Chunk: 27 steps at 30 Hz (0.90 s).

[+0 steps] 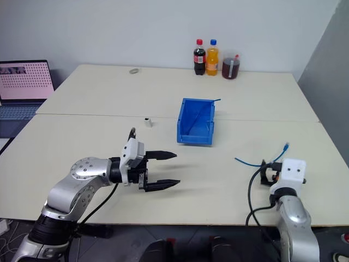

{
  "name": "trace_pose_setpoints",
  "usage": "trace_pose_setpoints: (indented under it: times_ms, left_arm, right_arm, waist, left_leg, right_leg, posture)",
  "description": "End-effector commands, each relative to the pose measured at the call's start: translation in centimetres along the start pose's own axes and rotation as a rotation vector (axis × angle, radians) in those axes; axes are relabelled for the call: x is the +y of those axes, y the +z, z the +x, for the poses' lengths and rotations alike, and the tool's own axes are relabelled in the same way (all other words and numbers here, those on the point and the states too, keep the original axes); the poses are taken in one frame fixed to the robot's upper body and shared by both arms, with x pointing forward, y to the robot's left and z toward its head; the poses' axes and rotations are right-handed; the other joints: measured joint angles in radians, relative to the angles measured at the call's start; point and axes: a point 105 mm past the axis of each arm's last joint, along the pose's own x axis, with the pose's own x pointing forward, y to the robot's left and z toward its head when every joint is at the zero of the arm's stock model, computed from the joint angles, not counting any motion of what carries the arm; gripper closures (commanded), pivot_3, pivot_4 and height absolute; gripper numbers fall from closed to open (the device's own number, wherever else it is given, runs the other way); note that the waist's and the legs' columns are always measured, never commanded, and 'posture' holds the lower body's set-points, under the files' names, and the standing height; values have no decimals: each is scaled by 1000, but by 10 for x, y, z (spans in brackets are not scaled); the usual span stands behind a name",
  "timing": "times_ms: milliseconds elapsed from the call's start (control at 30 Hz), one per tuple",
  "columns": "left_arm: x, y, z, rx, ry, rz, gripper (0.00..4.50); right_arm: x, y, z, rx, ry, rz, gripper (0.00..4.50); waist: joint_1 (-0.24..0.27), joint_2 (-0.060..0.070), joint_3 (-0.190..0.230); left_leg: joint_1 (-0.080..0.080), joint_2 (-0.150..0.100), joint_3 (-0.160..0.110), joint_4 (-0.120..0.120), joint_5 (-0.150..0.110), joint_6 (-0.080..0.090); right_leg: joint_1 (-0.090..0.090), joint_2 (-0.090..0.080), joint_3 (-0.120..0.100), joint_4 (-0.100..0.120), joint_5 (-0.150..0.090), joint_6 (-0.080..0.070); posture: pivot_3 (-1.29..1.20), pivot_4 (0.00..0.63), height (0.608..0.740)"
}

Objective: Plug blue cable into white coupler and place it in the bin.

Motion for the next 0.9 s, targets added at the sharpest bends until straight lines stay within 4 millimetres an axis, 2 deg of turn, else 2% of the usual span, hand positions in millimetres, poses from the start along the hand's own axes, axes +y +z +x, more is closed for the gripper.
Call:
trace_pose_setpoints:
  times_ms: [33,167,300,500,533,800,900]
  left_arm:
    - [-2,5,5,-1,-49,34,0]
    - [0,5,9,-3,-53,45,0]
    - [0,7,11,-10,-53,47,0]
    - [0,8,12,-12,-48,52,0]
    - [0,8,12,-12,-47,52,0]
    - [-1,7,13,-12,-45,52,0]
    - [-1,6,13,-12,-41,50,0]
  right_arm:
    - [-14,0,17,74,-73,83,54]
    - [-18,-5,39,149,-75,152,54]
    - [-18,-1,57,159,-56,127,54]
    - [-17,1,74,178,-48,121,54]
    - [-17,-1,75,186,-54,129,429]
    - [-23,0,80,177,-95,198,2208]
    - [-28,2,81,169,-102,225,3018]
  waist:
    - [-5,0,0]
    - [-10,0,0]
    - [-11,1,0]
    - [-11,1,0]
    - [-11,1,0]
    - [-14,0,0]
    - [-14,0,0]
  left_leg:
    - [0,0,0,0,0,0]
    - [0,0,-1,0,0,0]
    - [-1,-1,-1,-1,0,0]
    - [-1,-1,-1,-1,0,0]
    - [-1,-1,-1,0,0,0]
    - [-1,-1,-1,0,0,0]
    - [-1,-1,-1,0,0,0]
  right_leg:
    - [0,0,0,1,0,0]
    - [0,1,-1,2,-1,-2]
    - [0,0,-1,2,-1,-2]
    - [0,0,-1,2,-1,-2]
    - [0,0,-1,2,-1,-2]
    - [0,1,-1,2,-1,-2]
    - [0,0,-1,2,-1,-2]
  posture:
    - [0,150,740]
    - [0,150,740]
    - [0,150,740]
    - [0,150,740]
    - [0,150,740]
    - [0,150,740]
    - [0,150,740]
